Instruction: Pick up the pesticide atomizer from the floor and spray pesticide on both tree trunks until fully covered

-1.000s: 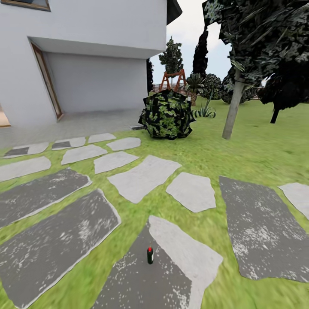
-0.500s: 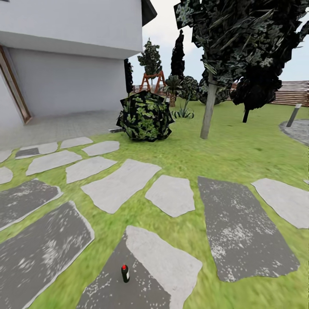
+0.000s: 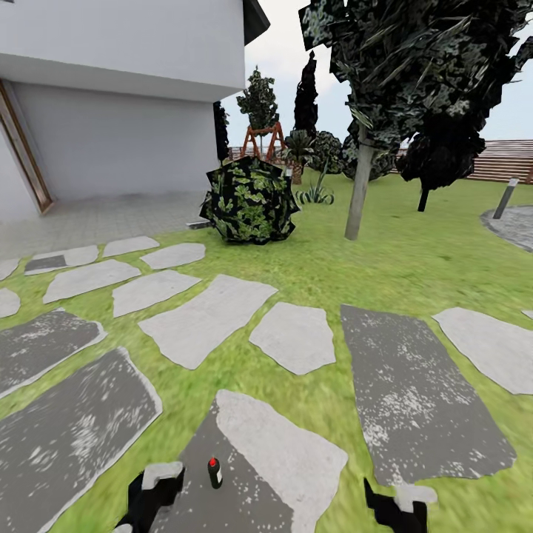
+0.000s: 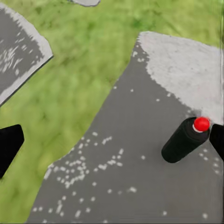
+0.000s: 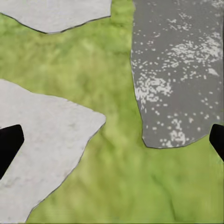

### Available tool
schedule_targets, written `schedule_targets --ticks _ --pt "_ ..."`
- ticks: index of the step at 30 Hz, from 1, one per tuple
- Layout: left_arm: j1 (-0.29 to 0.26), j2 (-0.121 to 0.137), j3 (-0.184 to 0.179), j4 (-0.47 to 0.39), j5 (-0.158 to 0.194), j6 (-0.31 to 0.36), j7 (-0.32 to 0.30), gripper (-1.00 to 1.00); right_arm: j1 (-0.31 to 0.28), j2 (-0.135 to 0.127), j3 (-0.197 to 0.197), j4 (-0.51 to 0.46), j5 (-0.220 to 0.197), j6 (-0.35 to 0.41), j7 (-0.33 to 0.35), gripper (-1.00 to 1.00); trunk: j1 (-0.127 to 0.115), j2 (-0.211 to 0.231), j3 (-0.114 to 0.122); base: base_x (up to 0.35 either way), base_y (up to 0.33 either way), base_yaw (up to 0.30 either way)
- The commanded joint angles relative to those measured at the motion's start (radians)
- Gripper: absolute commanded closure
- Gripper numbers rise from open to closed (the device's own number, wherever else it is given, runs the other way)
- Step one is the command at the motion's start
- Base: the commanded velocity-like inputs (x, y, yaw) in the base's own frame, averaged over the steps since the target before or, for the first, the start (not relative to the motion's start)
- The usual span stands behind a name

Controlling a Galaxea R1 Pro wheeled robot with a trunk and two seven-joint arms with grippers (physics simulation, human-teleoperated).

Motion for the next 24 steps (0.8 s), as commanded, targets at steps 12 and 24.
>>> schedule_targets --ticks 12,24 --pt "-0.159 -0.017 -0.003 -0.001 -0.001 -0.007 0.013 -1.0 -0.156 -0.008 -0.002 -0.094 -0.006 0.092 0.004 -1.0 0.0 0.0 -0.001 0.0 0.0 0.0" --pt "-0.155 -0.015 -0.001 0.0 0.005 -0.014 0.013 -1.0 -0.156 -0.008 -0.001 -0.088 -0.005 0.094 0.002 -1.0 0.0 0.0 -0.001 0.0 -0.036 0.0"
